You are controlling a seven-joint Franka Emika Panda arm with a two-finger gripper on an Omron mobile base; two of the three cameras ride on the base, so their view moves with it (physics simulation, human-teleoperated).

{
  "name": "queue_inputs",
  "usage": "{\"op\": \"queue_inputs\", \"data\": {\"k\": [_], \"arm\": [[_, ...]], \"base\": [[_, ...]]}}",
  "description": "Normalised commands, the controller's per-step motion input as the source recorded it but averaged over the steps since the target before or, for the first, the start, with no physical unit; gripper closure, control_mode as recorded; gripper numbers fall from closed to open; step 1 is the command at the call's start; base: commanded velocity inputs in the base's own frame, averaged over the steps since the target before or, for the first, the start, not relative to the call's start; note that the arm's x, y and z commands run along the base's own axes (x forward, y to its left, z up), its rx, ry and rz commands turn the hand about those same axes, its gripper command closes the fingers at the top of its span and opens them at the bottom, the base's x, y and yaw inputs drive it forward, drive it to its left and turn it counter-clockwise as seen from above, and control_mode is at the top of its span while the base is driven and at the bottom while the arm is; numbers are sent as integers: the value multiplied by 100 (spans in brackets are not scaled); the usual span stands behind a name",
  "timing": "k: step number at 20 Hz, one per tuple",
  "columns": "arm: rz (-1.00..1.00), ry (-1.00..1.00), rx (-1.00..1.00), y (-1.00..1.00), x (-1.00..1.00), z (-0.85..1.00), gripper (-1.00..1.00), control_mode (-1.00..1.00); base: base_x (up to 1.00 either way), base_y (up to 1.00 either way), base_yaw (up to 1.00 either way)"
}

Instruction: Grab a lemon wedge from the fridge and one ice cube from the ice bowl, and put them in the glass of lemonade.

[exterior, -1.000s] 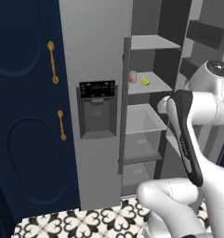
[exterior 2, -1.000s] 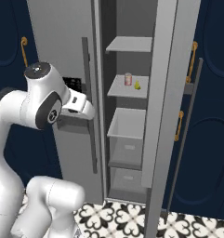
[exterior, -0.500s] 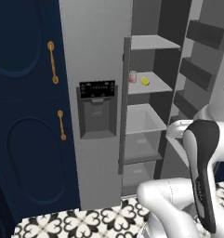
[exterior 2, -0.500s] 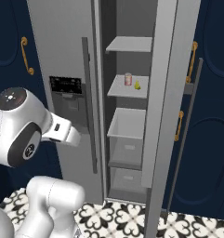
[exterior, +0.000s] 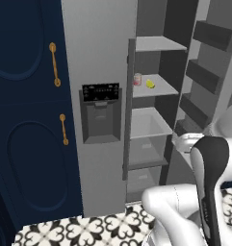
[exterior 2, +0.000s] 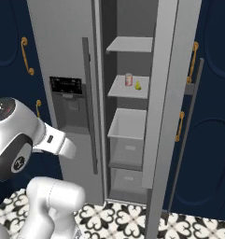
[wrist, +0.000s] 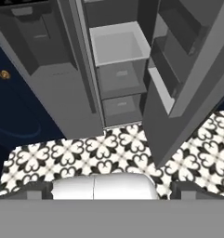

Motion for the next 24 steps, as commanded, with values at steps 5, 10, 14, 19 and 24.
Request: {"op": "queue_inputs", "data": {"k": [5, 10, 14, 19, 24], "arm": [[-5, 0, 0, 0, -3, -14, -100, 100], [0, 0, 0, 0, 0, 0, -100, 100], [0, 0, 0, 0, 0, 0, -100, 100], [0, 0, 0, 0, 0, 0, -100, 100], [0, 0, 0, 0, 0, 0, -100, 100]], "base": [[0, 0, -7], [5, -7, -31], [30, -2, -29], [98, 0, -12], [86, -20, -5]]}}
